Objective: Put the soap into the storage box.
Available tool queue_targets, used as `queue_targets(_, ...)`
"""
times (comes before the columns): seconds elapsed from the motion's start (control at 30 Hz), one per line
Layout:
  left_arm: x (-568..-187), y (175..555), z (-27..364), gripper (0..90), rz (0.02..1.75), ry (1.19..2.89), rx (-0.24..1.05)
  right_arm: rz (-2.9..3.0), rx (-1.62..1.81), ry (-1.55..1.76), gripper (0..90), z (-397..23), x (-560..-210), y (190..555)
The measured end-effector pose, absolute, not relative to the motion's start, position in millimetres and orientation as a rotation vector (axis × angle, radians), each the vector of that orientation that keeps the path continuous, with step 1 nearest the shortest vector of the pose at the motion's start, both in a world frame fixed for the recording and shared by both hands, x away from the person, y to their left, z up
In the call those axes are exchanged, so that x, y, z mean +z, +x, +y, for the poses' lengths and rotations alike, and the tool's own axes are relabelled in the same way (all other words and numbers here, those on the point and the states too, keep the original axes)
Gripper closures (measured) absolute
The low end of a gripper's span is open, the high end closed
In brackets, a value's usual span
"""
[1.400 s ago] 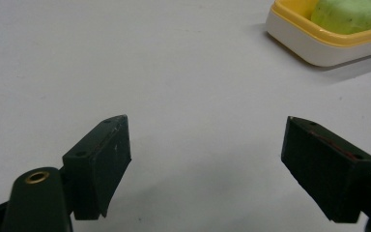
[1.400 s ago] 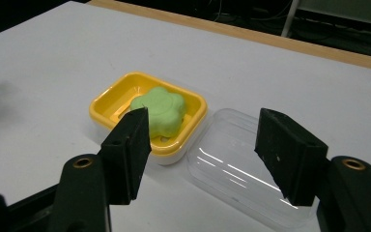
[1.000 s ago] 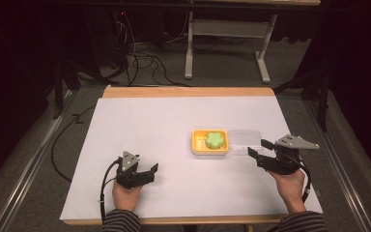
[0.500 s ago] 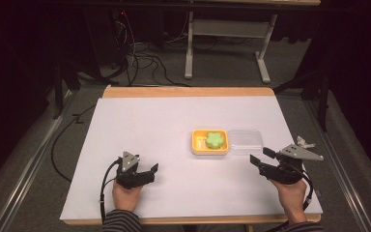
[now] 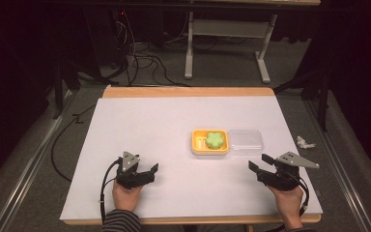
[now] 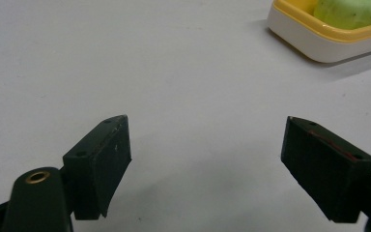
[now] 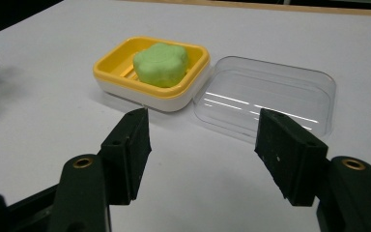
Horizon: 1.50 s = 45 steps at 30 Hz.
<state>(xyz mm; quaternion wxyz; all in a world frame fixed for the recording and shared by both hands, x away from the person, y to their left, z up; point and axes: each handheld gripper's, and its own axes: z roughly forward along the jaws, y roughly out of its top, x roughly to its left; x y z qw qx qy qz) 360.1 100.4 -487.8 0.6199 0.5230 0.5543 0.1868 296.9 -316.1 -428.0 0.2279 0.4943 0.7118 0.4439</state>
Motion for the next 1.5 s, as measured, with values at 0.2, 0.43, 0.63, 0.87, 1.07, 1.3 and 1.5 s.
queue_targets(0.2,-488,361,99,18.5,1.278,1.209,0.428,1.974,1.208,1.359,37.7,-310,-433,299)
queue_targets(0.43,-488,360,99,18.5,1.277,1.216,0.429,1.991,1.191,1.372,37.7,-307,-441,301)
queue_targets(0.63,-488,361,99,18.4,1.284,1.208,0.427,2.003,1.173,1.385,37.7,-305,-449,304)
queue_targets(0.87,-488,361,100,18.4,1.281,1.208,0.430,2.021,1.147,1.393,37.6,-303,-456,307)
queue_targets(1.07,-488,361,99,18.4,1.281,1.209,0.430,2.024,1.127,1.404,37.6,-302,-462,310)
queue_targets(1.3,-488,361,99,18.4,1.283,1.207,0.430,2.035,1.092,1.403,37.6,-298,-468,314)
queue_targets(1.5,-488,361,99,18.5,1.284,1.207,0.429,2.055,1.040,1.395,37.8,-294,-473,318)
